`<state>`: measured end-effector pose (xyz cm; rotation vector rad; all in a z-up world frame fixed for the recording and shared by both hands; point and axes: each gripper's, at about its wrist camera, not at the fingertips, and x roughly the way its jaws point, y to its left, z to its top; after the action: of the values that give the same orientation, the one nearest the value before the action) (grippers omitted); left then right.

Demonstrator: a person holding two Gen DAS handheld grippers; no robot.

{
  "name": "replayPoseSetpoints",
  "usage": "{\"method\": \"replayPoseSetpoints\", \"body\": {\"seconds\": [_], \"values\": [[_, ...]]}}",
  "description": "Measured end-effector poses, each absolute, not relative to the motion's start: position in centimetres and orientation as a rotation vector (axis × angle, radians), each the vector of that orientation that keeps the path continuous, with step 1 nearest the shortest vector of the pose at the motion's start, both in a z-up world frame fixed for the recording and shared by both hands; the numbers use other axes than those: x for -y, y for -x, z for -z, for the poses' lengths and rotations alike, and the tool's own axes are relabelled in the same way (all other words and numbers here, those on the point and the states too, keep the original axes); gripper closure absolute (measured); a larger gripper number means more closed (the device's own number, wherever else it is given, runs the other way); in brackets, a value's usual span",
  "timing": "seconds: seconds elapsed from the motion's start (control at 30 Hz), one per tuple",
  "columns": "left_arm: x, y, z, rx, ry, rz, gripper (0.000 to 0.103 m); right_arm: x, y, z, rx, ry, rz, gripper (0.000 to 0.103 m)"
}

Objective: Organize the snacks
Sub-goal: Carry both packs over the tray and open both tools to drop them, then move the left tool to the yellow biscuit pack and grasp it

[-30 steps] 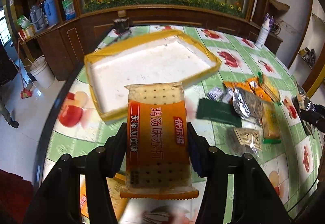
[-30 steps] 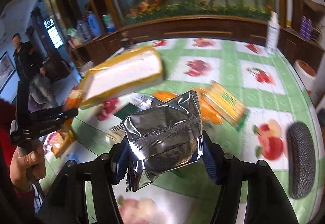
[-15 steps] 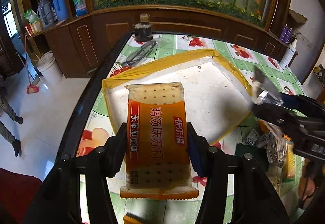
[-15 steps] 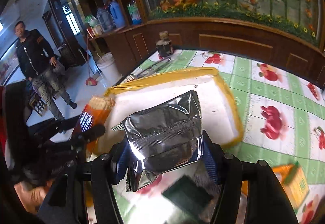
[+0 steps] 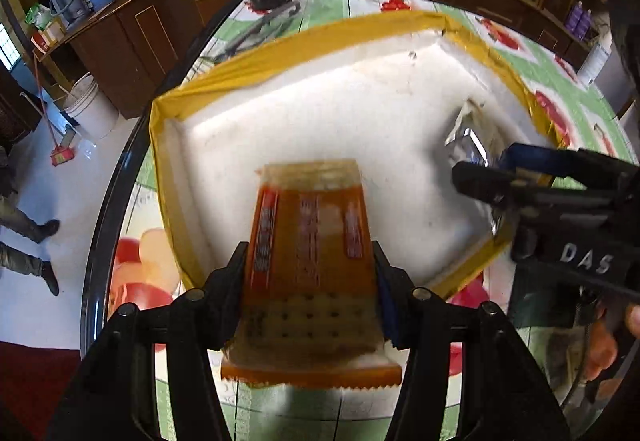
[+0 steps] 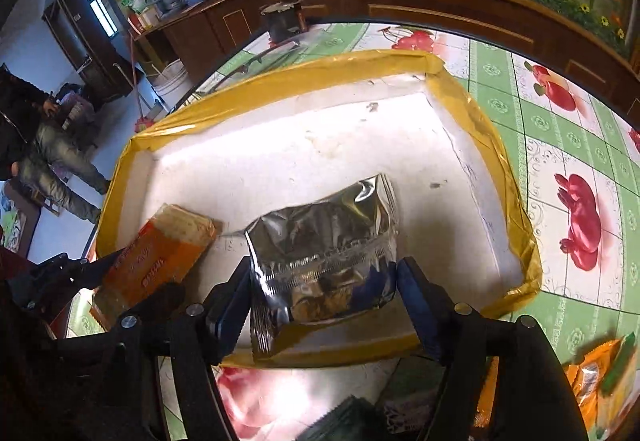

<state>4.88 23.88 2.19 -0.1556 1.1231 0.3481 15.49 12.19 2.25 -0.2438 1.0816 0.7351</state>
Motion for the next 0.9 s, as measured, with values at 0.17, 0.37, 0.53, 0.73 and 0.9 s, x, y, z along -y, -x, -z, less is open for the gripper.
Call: {"method": "replayPoseSetpoints", "body": {"seconds": [0.17, 0.37, 0.53, 0.73, 0.9], "values": [[-22.8, -3.0, -1.8, -1.183, 0.158, -0.333, 0.046, -10.7, -14.3, -2.4, -1.133, 0.283, -0.734, 0.030], [-20.3, 1.2, -2.6, -1.202, 0.158, -0.275, 0.046, -7.9, -10.1, -3.1, -1.143, 0.383, -0.787, 0.030], [-21.1, 3.5, -8.1, -1.015, 0.217, -0.352, 0.045, -5.3, -8.5, -6.9, -1.034, 0.258, -0.809, 0.030], [-21.4, 8.3, -13.5, -0.820, 0.171, -0.400, 0.024, 0.7, -5.1, -12.3, -0.888, 0.131, -0.851, 0.024], [-20.0, 11.8, -12.7, -0.759, 0.137, -0.433, 0.023, 7.0, -1.2, -11.8, -0.866, 0.086, -0.803, 0.024]]}}
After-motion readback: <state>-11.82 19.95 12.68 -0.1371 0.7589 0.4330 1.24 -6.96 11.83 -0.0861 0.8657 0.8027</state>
